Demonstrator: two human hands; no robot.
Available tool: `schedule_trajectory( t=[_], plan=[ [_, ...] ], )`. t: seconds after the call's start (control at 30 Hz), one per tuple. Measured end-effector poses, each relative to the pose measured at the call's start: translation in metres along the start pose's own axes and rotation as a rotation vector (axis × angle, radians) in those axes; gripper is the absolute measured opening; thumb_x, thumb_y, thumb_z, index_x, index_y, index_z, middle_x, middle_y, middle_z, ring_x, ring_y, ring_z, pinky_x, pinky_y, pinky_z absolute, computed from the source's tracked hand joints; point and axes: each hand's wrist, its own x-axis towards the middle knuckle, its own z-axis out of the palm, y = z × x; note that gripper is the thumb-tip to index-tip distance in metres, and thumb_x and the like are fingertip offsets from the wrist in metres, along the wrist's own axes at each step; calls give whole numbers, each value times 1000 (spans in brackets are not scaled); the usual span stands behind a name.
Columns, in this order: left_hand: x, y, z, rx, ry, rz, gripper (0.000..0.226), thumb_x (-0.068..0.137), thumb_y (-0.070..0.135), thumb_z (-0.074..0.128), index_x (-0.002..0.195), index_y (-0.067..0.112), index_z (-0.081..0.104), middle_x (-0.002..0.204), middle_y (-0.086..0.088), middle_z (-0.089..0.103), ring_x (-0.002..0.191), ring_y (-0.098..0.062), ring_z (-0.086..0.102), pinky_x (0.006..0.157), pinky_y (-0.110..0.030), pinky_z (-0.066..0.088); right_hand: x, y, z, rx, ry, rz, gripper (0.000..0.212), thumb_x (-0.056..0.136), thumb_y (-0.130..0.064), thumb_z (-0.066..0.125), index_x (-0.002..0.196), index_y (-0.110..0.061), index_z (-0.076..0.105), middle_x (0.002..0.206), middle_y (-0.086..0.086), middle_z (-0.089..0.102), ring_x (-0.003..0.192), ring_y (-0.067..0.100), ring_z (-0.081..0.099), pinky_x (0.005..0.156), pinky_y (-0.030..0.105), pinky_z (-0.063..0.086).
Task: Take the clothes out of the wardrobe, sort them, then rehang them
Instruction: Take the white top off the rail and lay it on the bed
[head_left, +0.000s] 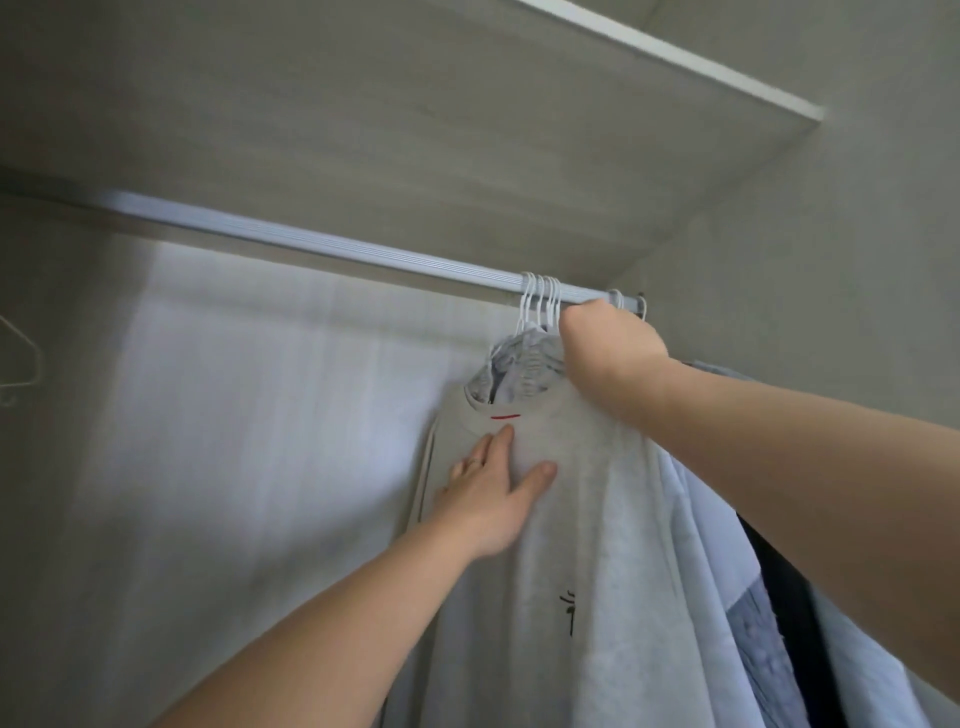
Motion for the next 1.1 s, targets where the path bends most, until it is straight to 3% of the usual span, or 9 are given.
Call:
schedule_trajectory(
  t=[0.1, 0.23, 0.4, 0.63, 0.8, 0.97, 1.1],
  plan=[
    [-2, -1, 1, -12, 11, 14, 84, 92, 74, 35, 159, 32, 5, 168, 5, 5, 153, -23, 11, 122, -46, 18, 5, 4, 6, 54, 16, 24, 18, 83, 4, 45, 87, -13, 47, 93, 13, 52, 90, 39, 59, 66, 37, 41],
    [-4, -3, -3, -16, 17, 20, 83, 93, 71, 36, 159, 32, 5, 168, 4, 4, 153, -23, 10, 122, -45, 18, 11, 10, 7, 81, 8, 54, 17, 85, -1, 47, 75, -12, 40, 74, 3, 31, 77, 33, 48, 67, 34, 41],
    [-2, -8, -9, -22, 37, 25, 83, 93, 72, 36, 159, 33, 4, 168, 6, 2, 153, -24, 11, 122, -45, 19, 17, 5, 5, 160, 41, 35, 12, 85, -2, 45, 75, -8, 47, 88, 11, 47, 77, 33, 49, 66, 34, 41],
    [3, -20, -23, -52, 121, 46, 81, 92, 72, 36, 157, 38, 3, 168, 7, 1, 152, -24, 13, 121, -44, 19, 22, -9, -3, 183, 98, 25, 10, 86, -3, 43, 84, -3, 53, 92, 13, 49, 77, 35, 50, 64, 34, 38],
    [8, -32, -30, -80, 190, 54, 80, 94, 67, 39, 158, 33, 5, 168, 4, 3, 152, -24, 15, 121, -44, 20, 23, -9, -8, 187, 116, 53, 14, 88, -4, 43, 90, -2, 56, 96, 15, 52, 82, 37, 52, 69, 35, 41],
    [16, -42, -33, -127, 182, 26, 80, 95, 68, 37, 158, 31, 4, 168, 4, 2, 152, -24, 14, 121, -44, 20, 24, -8, -16, 203, 131, 66, 19, 88, -9, 45, 98, -1, 59, 106, 19, 55, 94, 42, 55, 82, 46, 50],
    [16, -44, -35, -90, 296, -4, 77, 96, 64, 37, 158, 31, 8, 168, 2, 6, 151, -28, 17, 120, -41, 21, 9, 1, -23, 219, 228, -20, 18, 90, -11, 46, 97, -4, 61, 99, 14, 56, 92, 39, 55, 81, 44, 48]
  ],
)
